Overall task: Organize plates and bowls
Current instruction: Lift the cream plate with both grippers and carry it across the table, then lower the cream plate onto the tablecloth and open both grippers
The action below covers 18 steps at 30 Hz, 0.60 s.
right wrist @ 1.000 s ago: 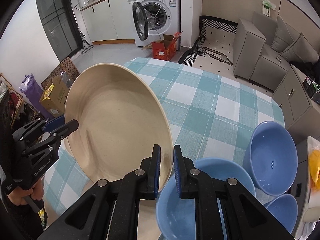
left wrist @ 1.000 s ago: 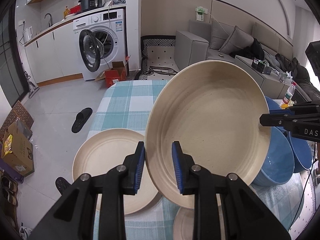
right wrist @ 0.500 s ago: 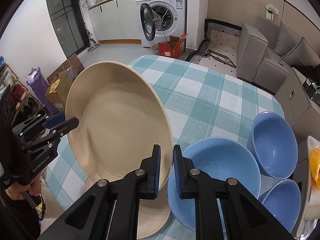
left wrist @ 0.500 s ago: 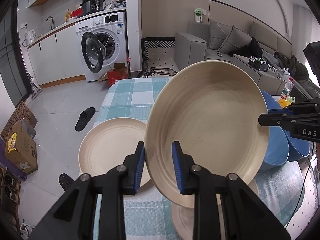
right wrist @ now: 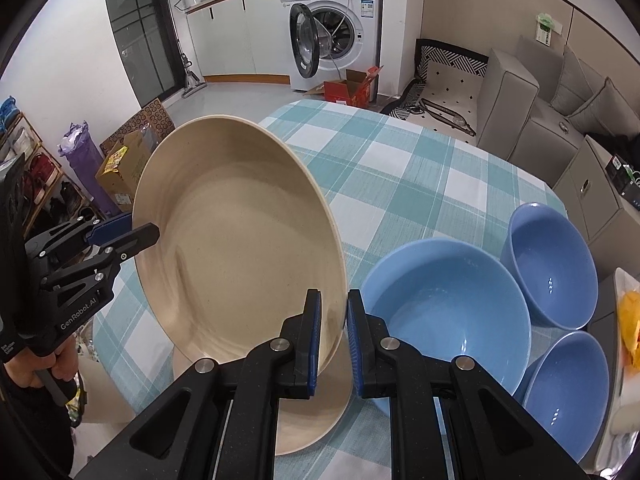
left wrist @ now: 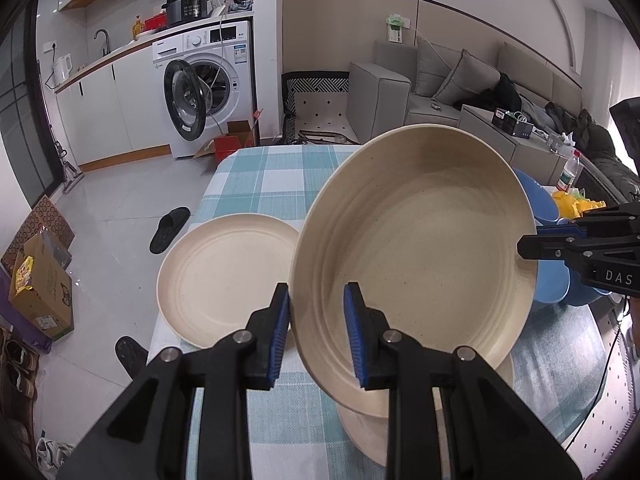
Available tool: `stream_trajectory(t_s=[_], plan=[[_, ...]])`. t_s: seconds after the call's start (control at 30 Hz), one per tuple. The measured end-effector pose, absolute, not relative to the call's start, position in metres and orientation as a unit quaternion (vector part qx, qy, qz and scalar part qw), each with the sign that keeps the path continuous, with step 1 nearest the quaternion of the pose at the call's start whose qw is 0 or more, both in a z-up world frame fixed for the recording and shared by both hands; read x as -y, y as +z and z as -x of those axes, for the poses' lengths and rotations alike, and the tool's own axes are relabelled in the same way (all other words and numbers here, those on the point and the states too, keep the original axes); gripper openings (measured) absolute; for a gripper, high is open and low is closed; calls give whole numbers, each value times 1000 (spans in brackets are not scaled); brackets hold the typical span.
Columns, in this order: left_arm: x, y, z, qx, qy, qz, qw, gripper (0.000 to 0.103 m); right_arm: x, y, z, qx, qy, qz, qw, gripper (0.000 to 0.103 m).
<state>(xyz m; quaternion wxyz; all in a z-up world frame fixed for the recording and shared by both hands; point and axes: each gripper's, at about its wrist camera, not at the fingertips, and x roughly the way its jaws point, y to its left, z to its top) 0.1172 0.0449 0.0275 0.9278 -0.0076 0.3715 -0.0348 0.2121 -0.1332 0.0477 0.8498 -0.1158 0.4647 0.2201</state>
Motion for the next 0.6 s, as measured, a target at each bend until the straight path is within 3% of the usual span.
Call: stream_trajectory(t_s=[0.6], plan=[[-34,9,-97,-387,-44,4,921,25,145,18,-187,-476,221,120,843,13]])
